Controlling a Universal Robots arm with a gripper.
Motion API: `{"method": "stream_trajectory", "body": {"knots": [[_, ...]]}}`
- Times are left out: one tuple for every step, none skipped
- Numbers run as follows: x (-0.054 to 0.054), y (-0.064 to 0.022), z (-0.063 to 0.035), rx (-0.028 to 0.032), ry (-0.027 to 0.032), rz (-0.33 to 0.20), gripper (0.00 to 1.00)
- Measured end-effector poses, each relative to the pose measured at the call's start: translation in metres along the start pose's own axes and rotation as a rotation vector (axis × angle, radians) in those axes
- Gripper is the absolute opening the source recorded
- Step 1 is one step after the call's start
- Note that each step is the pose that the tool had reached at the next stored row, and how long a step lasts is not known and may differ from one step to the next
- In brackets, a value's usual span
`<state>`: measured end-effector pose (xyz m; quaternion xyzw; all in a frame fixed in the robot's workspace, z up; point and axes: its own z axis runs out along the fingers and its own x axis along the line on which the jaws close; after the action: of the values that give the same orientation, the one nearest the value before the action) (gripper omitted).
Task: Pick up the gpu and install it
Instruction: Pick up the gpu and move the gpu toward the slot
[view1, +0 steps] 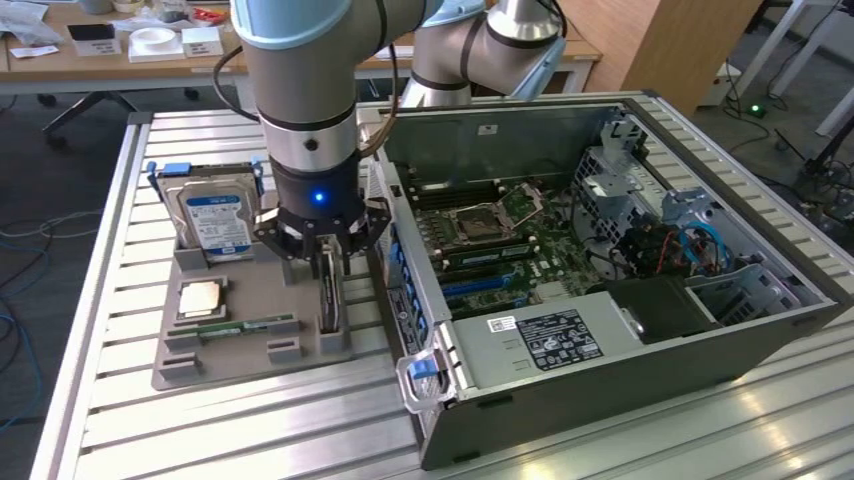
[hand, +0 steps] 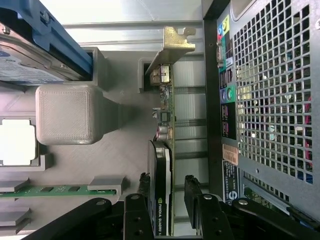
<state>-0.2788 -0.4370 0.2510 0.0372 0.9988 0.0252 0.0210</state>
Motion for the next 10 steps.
{"method": "stream_trajectory", "body": {"knots": [[0.0000, 0.0000, 0.0007, -0.0004, -0.0003, 0.000, 0.42], [0.0000, 0.0000, 0.0022, -0.0005, -0.0004, 0.000, 0.42], [0.0001, -0.0002, 0.0039, -0.0002, -0.0002, 0.000, 0.42], [0.0002, -0.0002, 0.0057, -0.0003, -0.0001, 0.000, 0.42], [0.0003, -0.0004, 0.0075, -0.0002, -0.0001, 0.000, 0.42], [0.0003, -0.0004, 0.0087, -0.0002, -0.0002, 0.000, 0.42], [0.0003, -0.0004, 0.0089, -0.0002, -0.0001, 0.000, 0.42], [0.0003, -0.0004, 0.0089, -0.0002, 0.0000, 0.000, 0.42], [0.0004, -0.0004, 0.0089, -0.0001, 0.0001, 0.000, 0.42], [0.0003, -0.0003, 0.0090, -0.0002, -0.0001, 0.000, 0.42]]}}
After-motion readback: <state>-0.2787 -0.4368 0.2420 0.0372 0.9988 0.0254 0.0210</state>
